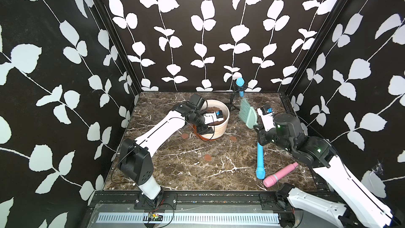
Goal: Scrub the dried mud off the ceramic pot
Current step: Rotate the pot on the tray.
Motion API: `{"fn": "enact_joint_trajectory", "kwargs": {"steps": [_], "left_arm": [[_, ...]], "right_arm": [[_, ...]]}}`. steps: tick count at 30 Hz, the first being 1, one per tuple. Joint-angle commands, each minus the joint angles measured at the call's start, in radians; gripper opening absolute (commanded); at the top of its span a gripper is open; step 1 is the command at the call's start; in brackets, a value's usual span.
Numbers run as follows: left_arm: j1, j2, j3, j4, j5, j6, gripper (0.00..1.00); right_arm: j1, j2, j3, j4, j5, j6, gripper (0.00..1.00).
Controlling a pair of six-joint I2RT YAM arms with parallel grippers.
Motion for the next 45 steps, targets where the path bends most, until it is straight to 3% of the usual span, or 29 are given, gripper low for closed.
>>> {"fn": "enact_joint_trajectory", "kwargs": {"steps": [1, 3, 7, 11, 13, 16, 23, 32, 38, 45], "left_arm": [[0.002, 0.051, 0.074, -0.147, 0.023, -0.01, 0.46], [0.002, 0.096, 0.125, -0.18, -0.006, -0.066, 0.33], [0.002, 0.201, 0.239, -0.277, -0.064, -0.148, 0.31], [-0.001, 0.26, 0.315, -0.317, -0.096, -0.204, 0.16], [-0.003, 0.26, 0.334, -0.309, -0.099, -0.231, 0.13], [-0.013, 0.25, 0.343, -0.271, -0.132, -0.272, 0.0], [-0.05, 0.238, 0.357, -0.13, -0.321, -0.558, 0.0], [-0.195, 0.294, 0.377, 0.115, -0.526, -0.829, 0.0], [-0.216, 0.43, 0.539, 0.164, -0.529, -1.095, 0.0], [-0.276, 0.578, 0.789, 0.174, -0.482, -1.166, 0.0]], "right_arm": [[-0.01, -0.001, 0.029, 0.002, -0.026, -0.022, 0.0], [-0.013, 0.006, 0.032, 0.0, -0.029, -0.027, 0.0], [-0.02, 0.018, 0.033, 0.013, -0.049, -0.031, 0.0], [-0.023, 0.02, 0.021, 0.036, -0.056, -0.025, 0.0], [-0.026, 0.022, 0.017, 0.043, -0.059, -0.027, 0.0], [-0.031, 0.027, 0.018, 0.041, -0.053, -0.034, 0.0], [-0.036, 0.022, 0.002, 0.059, -0.006, -0.058, 0.0], [-0.039, -0.003, -0.073, 0.117, 0.047, -0.143, 0.0], [-0.039, -0.068, -0.123, 0.101, 0.112, -0.279, 0.0], [-0.039, -0.116, -0.153, 0.048, 0.121, -0.286, 0.0]]}}
